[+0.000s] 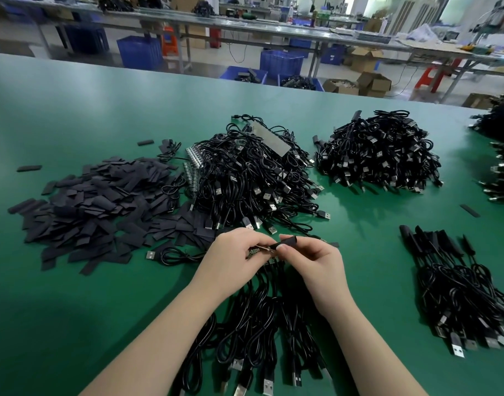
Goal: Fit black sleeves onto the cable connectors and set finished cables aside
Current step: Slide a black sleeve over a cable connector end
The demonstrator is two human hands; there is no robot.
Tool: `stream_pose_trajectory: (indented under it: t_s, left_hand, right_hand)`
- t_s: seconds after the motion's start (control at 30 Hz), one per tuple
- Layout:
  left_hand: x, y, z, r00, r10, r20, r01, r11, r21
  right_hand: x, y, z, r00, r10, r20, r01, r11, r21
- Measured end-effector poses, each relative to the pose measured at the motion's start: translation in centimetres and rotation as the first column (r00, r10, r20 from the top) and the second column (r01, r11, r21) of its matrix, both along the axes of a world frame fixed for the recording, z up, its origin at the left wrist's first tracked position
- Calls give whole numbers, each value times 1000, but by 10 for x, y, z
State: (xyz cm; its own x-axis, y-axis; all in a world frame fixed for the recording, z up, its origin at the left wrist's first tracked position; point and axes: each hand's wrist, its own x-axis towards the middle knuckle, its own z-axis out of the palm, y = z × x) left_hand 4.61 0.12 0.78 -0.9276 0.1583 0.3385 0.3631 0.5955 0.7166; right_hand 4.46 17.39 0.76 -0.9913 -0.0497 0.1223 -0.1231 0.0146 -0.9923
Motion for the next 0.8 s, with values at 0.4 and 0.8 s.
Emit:
stream_pose_trajectory:
  t_s: [0.4,0.8]
  left_hand:
    - [1,-1,-1,999,16,43,-19,998,66]
    - [1,-2,-3,995,93,19,-95,992,89]
  right_hand:
    - [-3,3,-4,994,-83,76,91,990,-107]
    - [0,2,-1,994,-92,60,101,982,-158]
